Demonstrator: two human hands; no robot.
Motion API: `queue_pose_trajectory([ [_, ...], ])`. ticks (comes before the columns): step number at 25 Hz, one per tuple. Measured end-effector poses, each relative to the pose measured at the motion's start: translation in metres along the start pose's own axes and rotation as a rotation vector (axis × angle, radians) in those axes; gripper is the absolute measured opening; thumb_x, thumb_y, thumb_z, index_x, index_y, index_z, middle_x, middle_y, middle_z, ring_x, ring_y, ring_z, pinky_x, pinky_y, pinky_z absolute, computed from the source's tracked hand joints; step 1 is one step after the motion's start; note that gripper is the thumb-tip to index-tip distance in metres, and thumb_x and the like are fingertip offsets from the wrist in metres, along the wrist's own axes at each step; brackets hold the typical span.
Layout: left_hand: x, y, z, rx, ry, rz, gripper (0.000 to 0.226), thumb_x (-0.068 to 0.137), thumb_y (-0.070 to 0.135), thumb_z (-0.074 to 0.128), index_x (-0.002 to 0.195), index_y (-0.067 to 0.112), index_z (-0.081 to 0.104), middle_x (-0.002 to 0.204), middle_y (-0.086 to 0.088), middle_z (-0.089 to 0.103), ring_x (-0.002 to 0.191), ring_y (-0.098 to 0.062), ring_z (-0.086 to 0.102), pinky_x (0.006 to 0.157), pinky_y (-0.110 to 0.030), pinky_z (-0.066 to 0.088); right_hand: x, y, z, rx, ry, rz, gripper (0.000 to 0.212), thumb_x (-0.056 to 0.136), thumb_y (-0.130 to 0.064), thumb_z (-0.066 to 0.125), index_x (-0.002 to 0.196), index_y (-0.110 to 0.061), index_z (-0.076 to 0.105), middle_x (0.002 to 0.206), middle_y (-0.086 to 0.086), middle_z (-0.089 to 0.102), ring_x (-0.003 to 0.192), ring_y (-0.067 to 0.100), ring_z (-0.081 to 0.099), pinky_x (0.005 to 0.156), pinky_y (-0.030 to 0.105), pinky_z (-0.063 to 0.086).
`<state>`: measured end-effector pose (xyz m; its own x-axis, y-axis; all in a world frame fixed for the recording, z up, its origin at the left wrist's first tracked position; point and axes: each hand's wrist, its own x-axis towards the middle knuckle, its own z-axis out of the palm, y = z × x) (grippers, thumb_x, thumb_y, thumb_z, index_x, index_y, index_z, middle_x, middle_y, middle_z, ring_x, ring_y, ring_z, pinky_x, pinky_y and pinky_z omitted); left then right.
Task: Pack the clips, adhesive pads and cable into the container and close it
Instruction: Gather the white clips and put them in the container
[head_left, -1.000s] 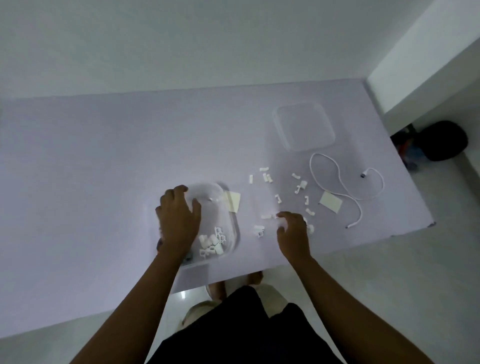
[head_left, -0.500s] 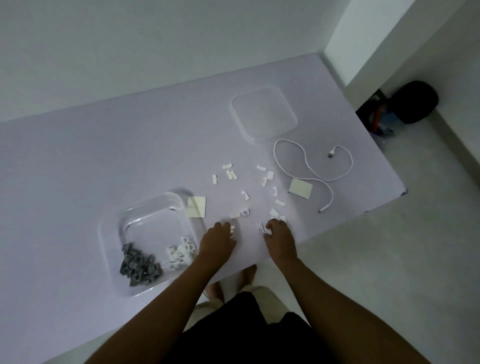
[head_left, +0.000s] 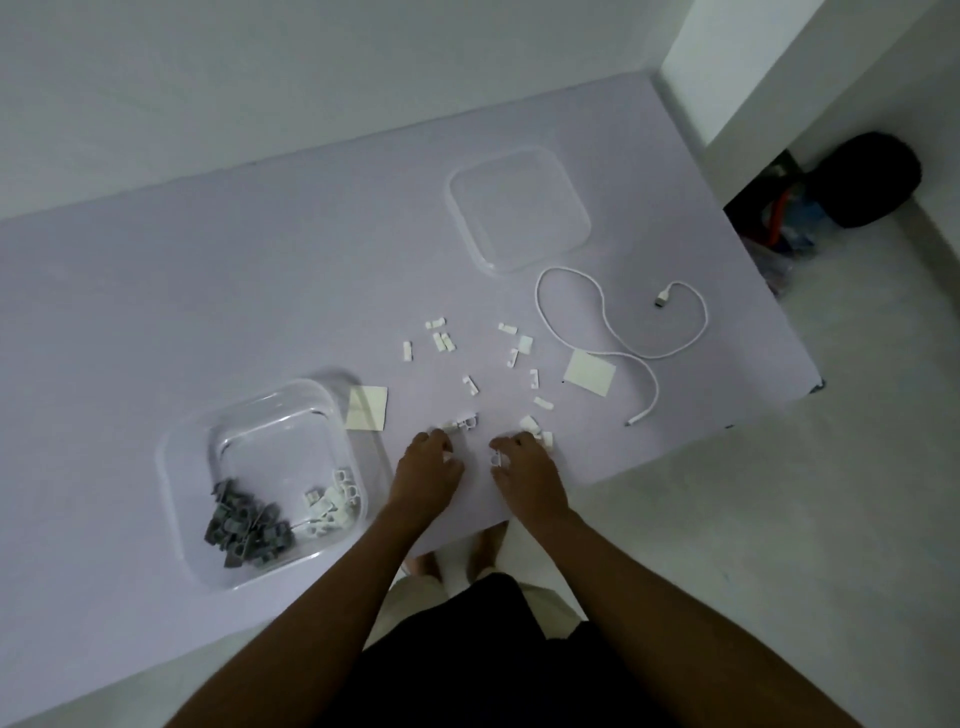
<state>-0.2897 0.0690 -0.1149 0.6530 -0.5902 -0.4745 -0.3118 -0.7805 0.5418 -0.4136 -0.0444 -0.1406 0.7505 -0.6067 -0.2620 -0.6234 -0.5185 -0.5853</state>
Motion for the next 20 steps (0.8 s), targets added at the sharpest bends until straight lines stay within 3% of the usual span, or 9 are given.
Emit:
queue_pose_trajectory([
  [4, 0.016, 0.015, -0.002, -0.096, 0.092, 0.023, 0.017, 0.095, 0.008, 0.043, 0.089, 0.004, 0.059, 0.09, -0.013, 0.06, 0.083, -0.026, 0.057, 0.07, -0.029, 0.039, 0.009, 0.0, -0.023, 0.454, -0.004, 0.249, 0.033, 0.08, 0.002, 0.071, 0.109, -0.013, 0.069, 0.102, 0.006, 0.07, 0.089, 0.018, 0.066, 0.079, 0.016, 0.052],
  [7, 0.028, 0.025, 0.0, 0.009, 0.101, 0.066, 0.02, 0.098, 0.022, 0.046, 0.101, 0.005, 0.055, 0.096, -0.013, 0.055, 0.086, -0.026, 0.055, 0.072, -0.032, 0.045, 0.006, 0.003, -0.051, 1.154, -0.076, 0.468, 0.023, 0.083, 0.01, 0.052, 0.095, -0.006, 0.064, 0.086, 0.014, 0.066, 0.068, 0.023, 0.06, 0.059, 0.032, 0.053],
  [9, 0.034, 0.028, 0.004, 0.127, 0.063, 0.114, 0.03, 0.093, 0.032, 0.055, 0.11, 0.008, 0.05, 0.101, -0.011, 0.051, 0.089, -0.025, 0.053, 0.075, -0.035, 0.05, 0.006, 0.016, -0.063, 1.367, -0.077, 0.538, 0.021, 0.075, 0.004, 0.046, 0.087, -0.006, 0.06, 0.079, 0.014, 0.061, 0.062, 0.022, 0.054, 0.056, 0.03, 0.046],
  [10, 0.038, 0.027, 0.007, 0.183, 0.048, 0.127, 0.036, 0.091, 0.034, 0.058, 0.114, 0.008, 0.049, 0.104, -0.011, 0.051, 0.093, -0.026, 0.053, 0.076, -0.037, 0.052, 0.007, 0.023, -0.066, 1.309, -0.056, 0.553, 0.016, 0.076, 0.0, 0.048, 0.084, -0.007, 0.059, 0.076, 0.012, 0.059, 0.061, 0.022, 0.052, 0.054, 0.029, 0.044],
  [12, 0.042, 0.027, 0.012, 0.253, 0.036, 0.136, 0.037, 0.093, 0.031, 0.058, 0.12, 0.008, 0.05, 0.113, -0.014, 0.053, 0.1, -0.027, 0.054, 0.081, -0.038, 0.053, 0.008, 0.039, -0.068, 0.884, -0.004, 0.514, 0.008, 0.085, -0.007, 0.055, 0.079, -0.01, 0.06, 0.072, 0.007, 0.058, 0.063, 0.022, 0.052, 0.056, 0.026, 0.043],
  [15, 0.044, 0.032, 0.016, 0.256, 0.031, 0.151, 0.036, 0.097, 0.024, 0.055, 0.127, 0.006, 0.049, 0.12, -0.016, 0.054, 0.107, -0.028, 0.055, 0.086, -0.036, 0.052, 0.007, 0.055, -0.064, 0.303, -0.007, 0.311, 0.019, 0.082, -0.008, 0.067, 0.092, -0.021, 0.058, 0.092, 0.0, 0.062, 0.083, 0.016, 0.057, 0.07, 0.019, 0.045],
  [18, 0.043, 0.045, 0.02, 0.178, 0.011, 0.187, 0.037, 0.101, 0.023, 0.048, 0.131, 0.001, 0.046, 0.122, -0.018, 0.054, 0.107, -0.03, 0.056, 0.088, -0.035, 0.048, 0.007, 0.056, -0.06, 0.193, -0.079, 0.141, 0.041, 0.08, -0.009, 0.071, 0.112, -0.028, 0.053, 0.109, -0.001, 0.058, 0.097, 0.014, 0.056, 0.082, 0.024, 0.05],
  [20, 0.044, 0.056, 0.02, 0.021, -0.025, 0.12, 0.035, 0.101, 0.028, 0.047, 0.124, 0.001, 0.048, 0.112, -0.015, 0.057, 0.099, -0.028, 0.059, 0.081, -0.031, 0.047, 0.01, 0.057, -0.057, 0.134, -0.124, 0.105, 0.043, 0.082, -0.015, 0.072, 0.119, -0.026, 0.053, 0.112, 0.001, 0.056, 0.099, 0.015, 0.055, 0.085, 0.028, 0.051],
])
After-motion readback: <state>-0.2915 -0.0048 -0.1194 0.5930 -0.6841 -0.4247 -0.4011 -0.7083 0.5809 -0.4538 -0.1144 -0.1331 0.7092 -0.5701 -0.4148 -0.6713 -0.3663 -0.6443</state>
